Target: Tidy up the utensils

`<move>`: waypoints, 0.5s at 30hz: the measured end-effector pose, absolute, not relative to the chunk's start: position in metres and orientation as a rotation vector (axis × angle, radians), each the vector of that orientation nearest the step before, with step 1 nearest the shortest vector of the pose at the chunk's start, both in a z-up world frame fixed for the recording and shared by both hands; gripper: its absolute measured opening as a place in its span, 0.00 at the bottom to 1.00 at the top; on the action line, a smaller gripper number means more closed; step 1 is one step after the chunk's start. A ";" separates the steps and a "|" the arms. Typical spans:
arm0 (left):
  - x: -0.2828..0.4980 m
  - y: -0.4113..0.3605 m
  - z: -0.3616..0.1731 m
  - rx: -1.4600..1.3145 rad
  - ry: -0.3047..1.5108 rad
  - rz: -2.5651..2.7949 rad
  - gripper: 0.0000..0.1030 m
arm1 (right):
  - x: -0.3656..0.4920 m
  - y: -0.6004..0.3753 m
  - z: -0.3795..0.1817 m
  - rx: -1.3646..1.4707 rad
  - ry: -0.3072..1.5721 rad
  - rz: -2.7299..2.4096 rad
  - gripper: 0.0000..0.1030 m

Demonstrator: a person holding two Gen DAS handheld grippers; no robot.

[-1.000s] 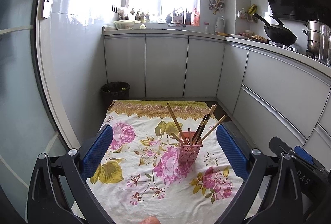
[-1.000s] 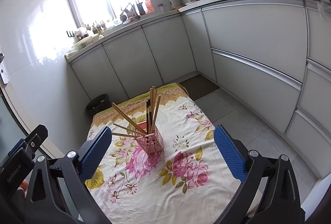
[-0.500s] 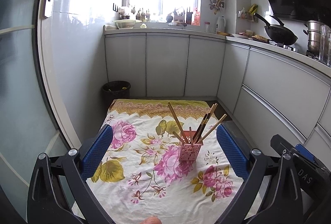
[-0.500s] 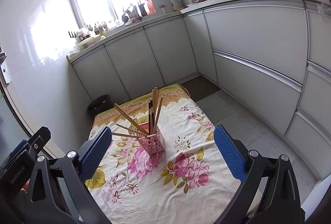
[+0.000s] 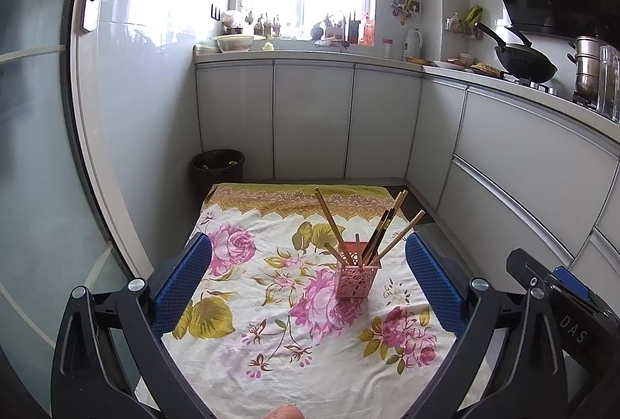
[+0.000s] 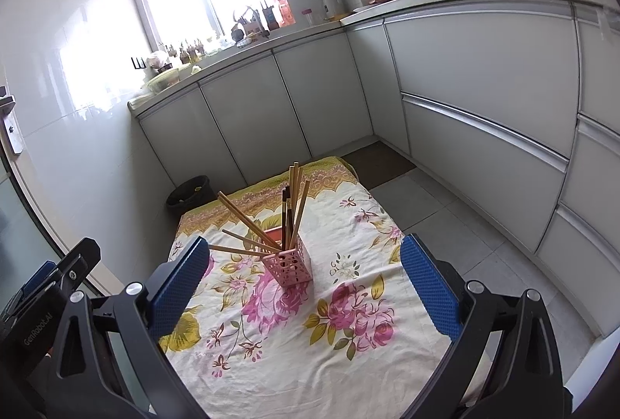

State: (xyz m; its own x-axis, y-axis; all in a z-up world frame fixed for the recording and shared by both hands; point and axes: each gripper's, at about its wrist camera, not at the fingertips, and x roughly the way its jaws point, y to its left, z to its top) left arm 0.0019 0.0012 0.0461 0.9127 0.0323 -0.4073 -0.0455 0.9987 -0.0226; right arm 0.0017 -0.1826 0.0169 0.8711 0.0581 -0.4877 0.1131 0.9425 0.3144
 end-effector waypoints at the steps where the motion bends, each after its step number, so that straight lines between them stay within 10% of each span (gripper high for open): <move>1: 0.002 0.001 0.046 -0.030 0.418 0.041 0.93 | 0.002 -0.183 0.017 0.343 0.514 -0.029 0.93; 15: 0.003 0.004 0.043 -0.026 0.432 0.043 0.93 | 0.003 -0.185 0.014 0.349 0.525 -0.031 0.93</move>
State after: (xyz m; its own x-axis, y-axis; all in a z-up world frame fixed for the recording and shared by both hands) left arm 0.0027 0.0044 0.0432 0.9074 0.0359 -0.4188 -0.0471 0.9988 -0.0164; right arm 0.0026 -0.1848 0.0142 0.8661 0.0592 -0.4963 0.1180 0.9406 0.3182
